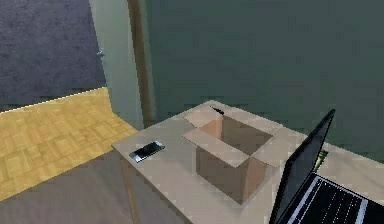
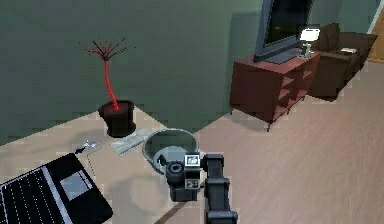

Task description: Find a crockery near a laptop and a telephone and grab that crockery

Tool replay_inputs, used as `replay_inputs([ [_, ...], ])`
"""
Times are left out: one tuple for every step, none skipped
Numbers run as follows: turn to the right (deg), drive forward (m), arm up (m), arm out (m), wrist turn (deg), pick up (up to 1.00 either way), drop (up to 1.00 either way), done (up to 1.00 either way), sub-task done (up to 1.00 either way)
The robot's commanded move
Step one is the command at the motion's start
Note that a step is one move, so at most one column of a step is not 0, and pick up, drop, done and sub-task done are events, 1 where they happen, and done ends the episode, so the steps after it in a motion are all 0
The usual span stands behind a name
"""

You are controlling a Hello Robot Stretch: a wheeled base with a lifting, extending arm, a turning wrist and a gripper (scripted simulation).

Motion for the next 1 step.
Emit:
replay_inputs([
  [0.0, 0.00, 0.00, 0.00, 0.0, 0.00, 0.00, 1.00, 0.00],
])
